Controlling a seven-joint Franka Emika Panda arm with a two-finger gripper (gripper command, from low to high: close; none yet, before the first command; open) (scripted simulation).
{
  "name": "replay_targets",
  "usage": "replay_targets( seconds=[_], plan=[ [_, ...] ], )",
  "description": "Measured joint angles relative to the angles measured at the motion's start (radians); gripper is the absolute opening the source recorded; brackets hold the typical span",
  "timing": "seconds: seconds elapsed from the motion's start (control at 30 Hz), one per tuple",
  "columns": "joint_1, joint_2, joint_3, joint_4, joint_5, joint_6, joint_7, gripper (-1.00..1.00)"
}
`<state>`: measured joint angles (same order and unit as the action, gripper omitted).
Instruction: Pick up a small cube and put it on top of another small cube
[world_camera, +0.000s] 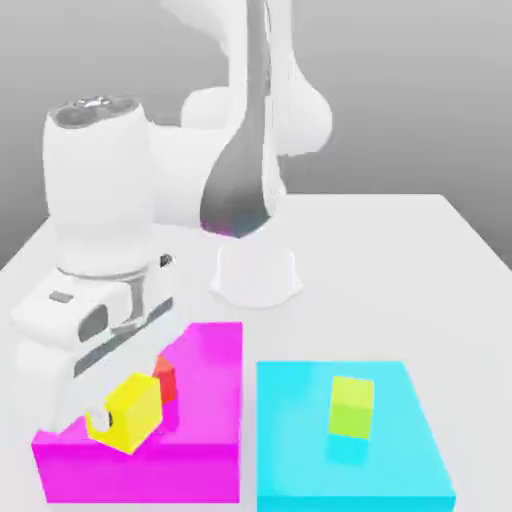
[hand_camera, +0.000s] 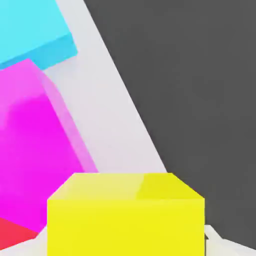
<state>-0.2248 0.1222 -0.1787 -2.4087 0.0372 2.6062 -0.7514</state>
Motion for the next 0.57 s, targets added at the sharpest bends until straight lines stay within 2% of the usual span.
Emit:
replay_targets(
  seconds=[0.23, 0.3, 0.43, 0.47, 0.57],
  plan=[
    [-0.215, -0.069, -0.119, -0.143, -0.026, -0.006, -0.231, -1.00],
    [-0.208, -0.071, -0.111, -0.179, -0.010, 0.029, -0.255, -1.00],
    [-0.223, 0.047, -0.079, -0.185, 0.081, 0.148, -0.325, -1.00],
    [-0.232, 0.076, -0.066, -0.184, 0.102, 0.174, -0.341, 1.00],
    [-0.232, 0.076, -0.066, -0.184, 0.102, 0.174, -0.341, 1.00]
  ],
)
